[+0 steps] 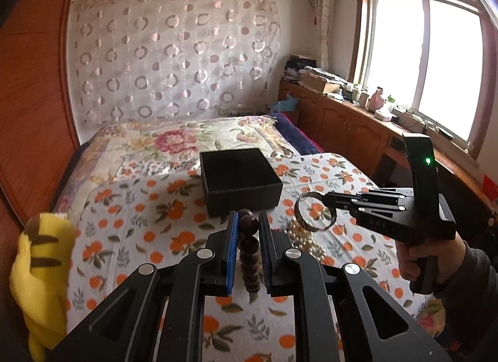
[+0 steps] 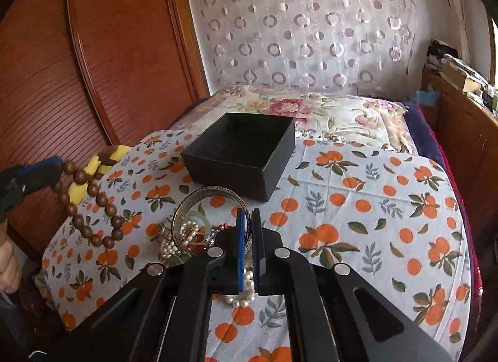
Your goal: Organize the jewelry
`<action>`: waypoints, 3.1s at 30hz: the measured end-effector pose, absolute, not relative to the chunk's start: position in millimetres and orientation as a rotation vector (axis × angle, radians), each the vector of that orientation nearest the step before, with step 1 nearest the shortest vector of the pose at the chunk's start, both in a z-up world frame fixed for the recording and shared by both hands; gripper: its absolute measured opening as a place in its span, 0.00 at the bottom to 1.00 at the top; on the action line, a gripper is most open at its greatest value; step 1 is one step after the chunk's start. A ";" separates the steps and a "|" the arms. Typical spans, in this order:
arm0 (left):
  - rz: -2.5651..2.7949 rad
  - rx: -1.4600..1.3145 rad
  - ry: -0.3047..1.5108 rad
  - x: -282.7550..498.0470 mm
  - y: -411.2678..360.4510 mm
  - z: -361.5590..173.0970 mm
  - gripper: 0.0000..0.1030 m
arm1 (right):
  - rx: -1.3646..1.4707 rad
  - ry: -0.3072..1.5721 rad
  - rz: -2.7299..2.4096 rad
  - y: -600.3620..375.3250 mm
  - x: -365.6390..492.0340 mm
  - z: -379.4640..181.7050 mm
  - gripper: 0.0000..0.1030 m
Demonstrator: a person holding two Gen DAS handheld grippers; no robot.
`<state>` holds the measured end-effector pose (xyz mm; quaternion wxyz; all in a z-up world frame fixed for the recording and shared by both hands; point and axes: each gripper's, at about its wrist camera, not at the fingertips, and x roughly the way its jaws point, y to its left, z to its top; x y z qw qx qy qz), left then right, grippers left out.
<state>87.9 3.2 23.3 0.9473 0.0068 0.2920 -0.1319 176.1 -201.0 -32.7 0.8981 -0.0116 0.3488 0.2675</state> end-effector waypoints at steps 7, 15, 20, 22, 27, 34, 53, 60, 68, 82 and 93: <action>-0.272 0.032 0.590 119.7 -2.6 31.6 0.12 | -0.061 0.709 0.540 -196.1 201.6 -31.2 0.05; -0.260 0.048 0.589 160.2 -3.0 42.9 0.12 | -0.064 0.673 0.548 -182.5 243.4 -23.4 0.05; -0.248 0.052 0.591 188.4 -3.3 47.6 0.12 | -0.072 0.669 0.561 -168.4 270.9 -26.0 0.05; -0.246 0.051 0.596 198.6 -3.4 47.8 0.12 | -0.085 0.668 0.556 -164.3 278.9 -28.0 0.05; -0.248 0.054 0.601 218.6 -4.9 46.6 0.12 | -0.111 0.686 0.565 -156.9 293.6 -37.5 0.05; -0.248 0.057 0.621 238.6 -7.8 35.3 0.12 | -0.111 0.698 0.592 -146.8 301.2 -51.5 0.08; -0.241 0.070 0.684 288.4 -23.6 6.4 0.22 | -0.092 0.646 0.557 -169.6 302.3 -38.0 0.09; -0.252 0.075 0.673 265.3 -20.0 3.4 0.41 | -0.121 0.650 0.559 -169.8 288.8 -31.7 0.09; -0.231 0.060 0.720 218.5 1.8 -25.1 0.50 | -0.121 0.719 0.570 -187.0 240.7 -53.4 0.09; -0.250 -0.013 0.795 164.7 8.0 -60.5 0.55 | -0.141 0.793 0.600 -178.2 181.6 -83.5 0.26; -0.335 -0.007 0.842 156.8 -26.1 -74.4 0.32 | -0.157 0.785 0.595 -180.3 160.0 -83.8 0.36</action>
